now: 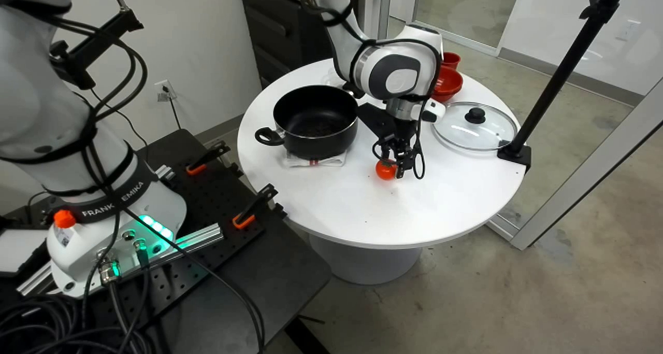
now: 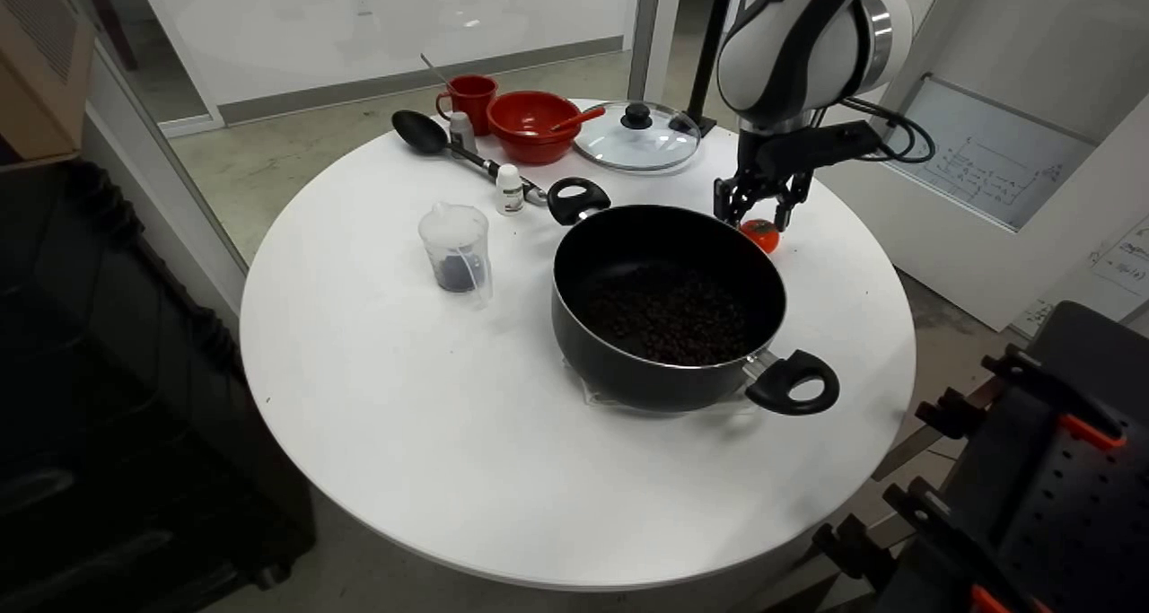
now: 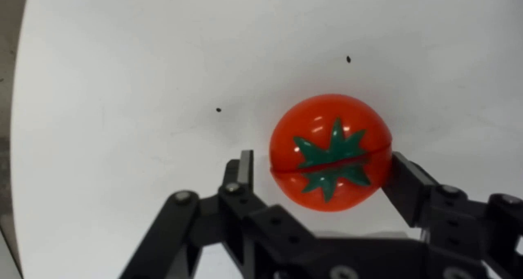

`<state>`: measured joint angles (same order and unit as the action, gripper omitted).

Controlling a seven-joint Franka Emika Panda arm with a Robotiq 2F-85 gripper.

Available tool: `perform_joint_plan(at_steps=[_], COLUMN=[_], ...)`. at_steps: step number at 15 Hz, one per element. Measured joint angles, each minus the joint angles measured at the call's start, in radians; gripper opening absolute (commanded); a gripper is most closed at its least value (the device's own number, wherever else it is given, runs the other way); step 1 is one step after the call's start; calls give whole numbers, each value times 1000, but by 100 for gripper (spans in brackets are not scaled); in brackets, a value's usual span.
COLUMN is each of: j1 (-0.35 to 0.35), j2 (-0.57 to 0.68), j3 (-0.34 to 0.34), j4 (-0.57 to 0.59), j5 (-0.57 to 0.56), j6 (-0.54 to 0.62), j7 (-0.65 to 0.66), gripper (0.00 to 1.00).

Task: Put the tomato in the black pot

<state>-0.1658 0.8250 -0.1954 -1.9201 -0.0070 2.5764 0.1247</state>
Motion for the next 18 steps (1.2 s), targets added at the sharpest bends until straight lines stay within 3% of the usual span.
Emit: perform_joint_plan(at_steps=[2, 10, 18], j1=[1, 47, 88], j2=[8, 3, -178], j3=[0, -24, 41], j4=[10, 29, -1], j5=[0, -4, 3], j6=[-12, -139, -81], j7=[1, 55, 55], gripper=[39, 39, 39])
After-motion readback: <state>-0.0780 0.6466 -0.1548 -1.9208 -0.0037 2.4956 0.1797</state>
